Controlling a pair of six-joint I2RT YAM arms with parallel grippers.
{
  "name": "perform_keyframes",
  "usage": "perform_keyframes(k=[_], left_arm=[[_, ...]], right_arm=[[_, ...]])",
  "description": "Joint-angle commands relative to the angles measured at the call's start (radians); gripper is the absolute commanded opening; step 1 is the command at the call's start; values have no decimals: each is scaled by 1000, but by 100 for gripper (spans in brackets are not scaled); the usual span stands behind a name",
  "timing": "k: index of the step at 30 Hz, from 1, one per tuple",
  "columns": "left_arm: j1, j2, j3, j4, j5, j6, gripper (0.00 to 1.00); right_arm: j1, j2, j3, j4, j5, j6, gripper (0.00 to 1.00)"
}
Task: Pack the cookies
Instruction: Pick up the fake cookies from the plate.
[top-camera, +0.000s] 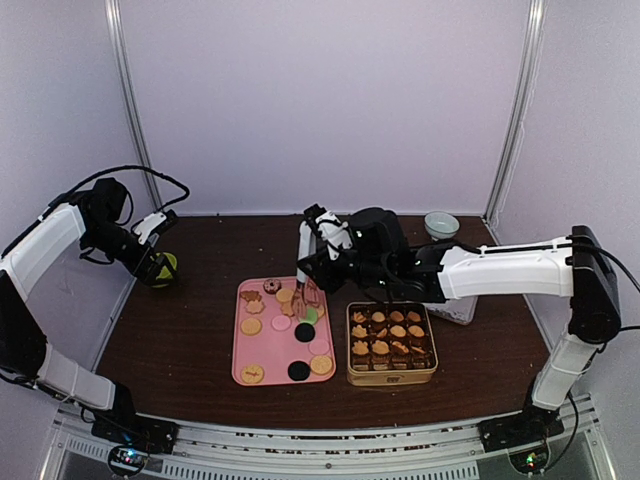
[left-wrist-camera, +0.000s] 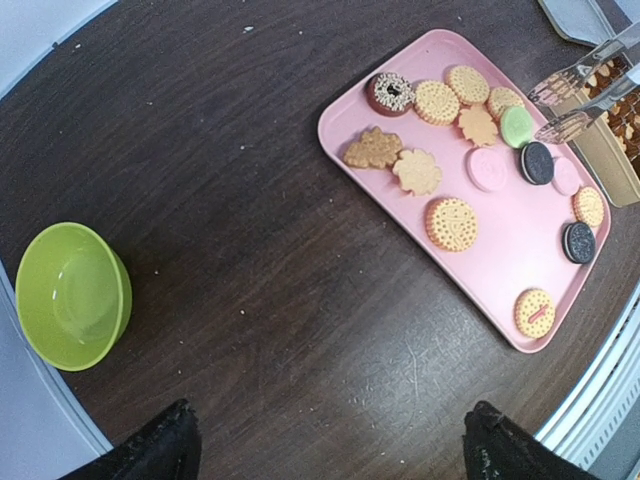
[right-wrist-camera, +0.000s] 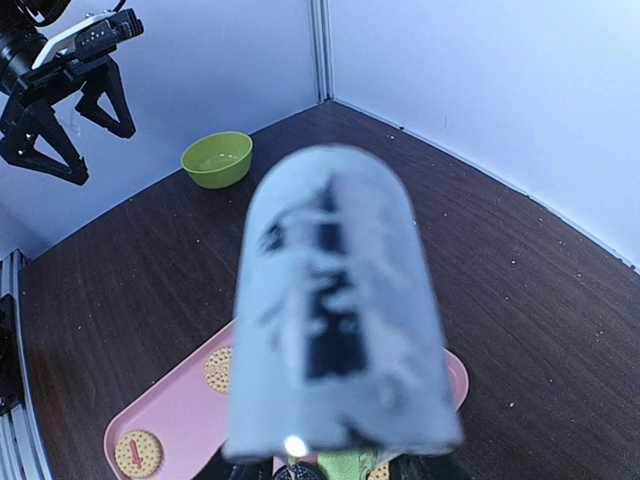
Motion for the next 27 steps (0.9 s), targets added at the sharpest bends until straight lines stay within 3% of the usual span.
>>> perform_keyframes(k=[1,8,20,24,27], left_arm=[[2,-12,12,-12,22,13,94],[2,-20,11,-12,13,15,94],[2,-11,15,-12,15,20,94],[0,-11,14,-12,14,20,93],[2,-10,14,-12,14,18,93]], right_arm=[[-16,-8,19,47,30,-4,39],[-34,71,76,26,2,-6,39],[-36,90,7,51,-50,28,39],[-35,71,-17,67,-56,40,30],[-35,69,-12,61,-47,57,15]])
